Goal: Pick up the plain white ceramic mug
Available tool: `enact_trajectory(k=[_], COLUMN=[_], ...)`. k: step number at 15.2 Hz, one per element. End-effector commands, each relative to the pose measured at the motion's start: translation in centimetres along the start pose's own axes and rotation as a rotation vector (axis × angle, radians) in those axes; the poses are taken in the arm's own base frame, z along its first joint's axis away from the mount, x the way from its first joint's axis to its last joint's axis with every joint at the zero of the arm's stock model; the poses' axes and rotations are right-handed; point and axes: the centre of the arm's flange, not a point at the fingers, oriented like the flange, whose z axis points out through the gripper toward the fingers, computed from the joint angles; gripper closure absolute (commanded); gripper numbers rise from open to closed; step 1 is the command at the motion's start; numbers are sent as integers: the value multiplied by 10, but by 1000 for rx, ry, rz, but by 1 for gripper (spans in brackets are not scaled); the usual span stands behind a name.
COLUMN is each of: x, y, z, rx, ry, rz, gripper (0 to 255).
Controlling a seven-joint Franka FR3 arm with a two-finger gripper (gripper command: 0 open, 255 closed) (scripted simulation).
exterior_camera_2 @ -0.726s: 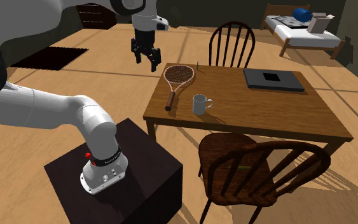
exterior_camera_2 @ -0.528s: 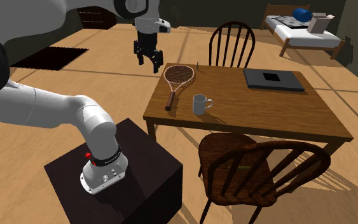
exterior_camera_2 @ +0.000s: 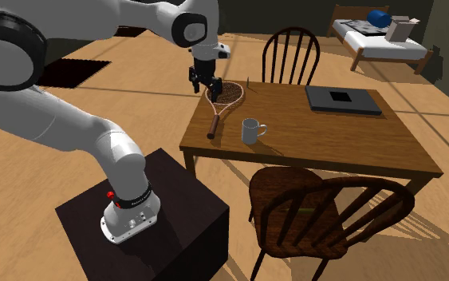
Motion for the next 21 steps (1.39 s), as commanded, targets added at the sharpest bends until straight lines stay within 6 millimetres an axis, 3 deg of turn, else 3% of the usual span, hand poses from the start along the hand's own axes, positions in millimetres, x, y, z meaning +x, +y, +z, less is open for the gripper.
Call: enact_trajectory(k=[1,19,21], x=[17,180,188], y=[3,57,61], z=[19,169,182], rx=[-10,-99,-104], ry=[9,72,75], rz=[8,79,82], gripper=[0,0,0])
